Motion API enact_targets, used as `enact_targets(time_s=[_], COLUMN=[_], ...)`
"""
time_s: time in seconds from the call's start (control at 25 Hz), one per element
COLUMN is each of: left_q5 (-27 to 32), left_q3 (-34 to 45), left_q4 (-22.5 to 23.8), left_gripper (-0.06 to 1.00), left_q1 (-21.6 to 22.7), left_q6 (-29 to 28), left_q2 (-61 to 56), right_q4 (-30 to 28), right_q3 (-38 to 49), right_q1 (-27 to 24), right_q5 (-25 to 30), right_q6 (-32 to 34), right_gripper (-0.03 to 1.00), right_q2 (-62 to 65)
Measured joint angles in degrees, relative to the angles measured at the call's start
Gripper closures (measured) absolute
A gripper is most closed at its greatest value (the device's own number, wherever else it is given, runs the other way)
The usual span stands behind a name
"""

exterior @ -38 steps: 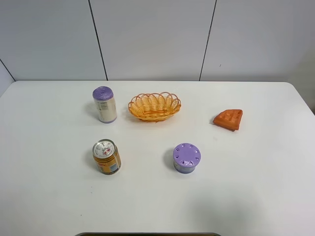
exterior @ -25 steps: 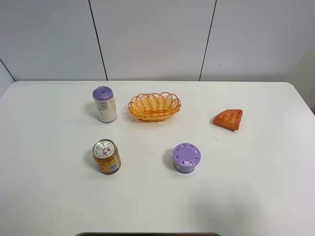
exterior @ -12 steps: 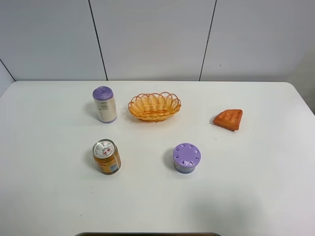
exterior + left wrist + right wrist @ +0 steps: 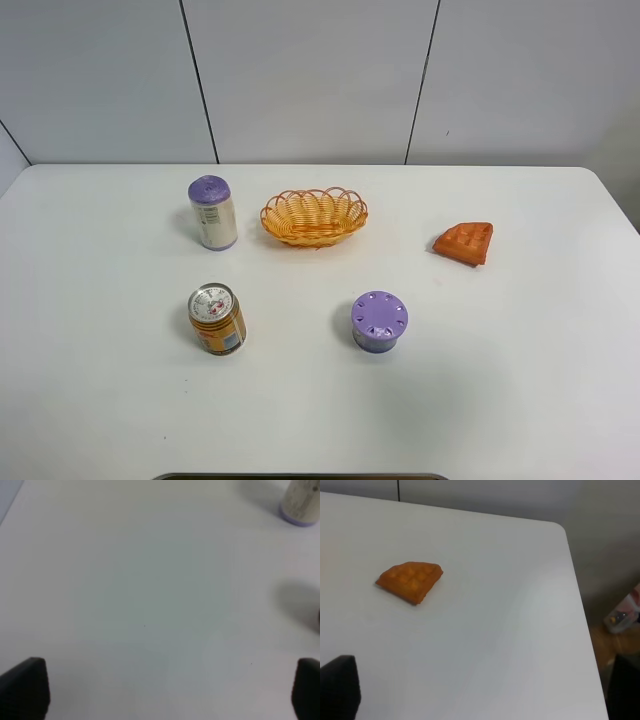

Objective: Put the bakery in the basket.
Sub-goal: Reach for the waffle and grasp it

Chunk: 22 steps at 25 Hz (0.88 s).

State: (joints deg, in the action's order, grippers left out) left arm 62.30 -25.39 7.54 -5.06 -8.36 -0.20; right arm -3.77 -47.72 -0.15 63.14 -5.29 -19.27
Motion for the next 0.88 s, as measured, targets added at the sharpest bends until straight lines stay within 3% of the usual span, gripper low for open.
enact_targets(time_s=[0.64, 0.88], left_q5=[0.0, 0.0], left_q3=[0.0, 0.0], left_q4=[0.0, 0.0], left_gripper=[-0.04, -0.04], left_q1=[0.0, 0.0], left_q6=[0.0, 0.0], left_q2=[0.0, 0.0], right_q4=[-1.06, -5.16], right_q3=[-15.32, -22.35], right_q1=[0.0, 3.68], right_q5=[4.37, 4.19], right_q6=[-16.29, -24.15], right_gripper=[-0.03, -0.03], right_q2=[-31.04, -45.6])
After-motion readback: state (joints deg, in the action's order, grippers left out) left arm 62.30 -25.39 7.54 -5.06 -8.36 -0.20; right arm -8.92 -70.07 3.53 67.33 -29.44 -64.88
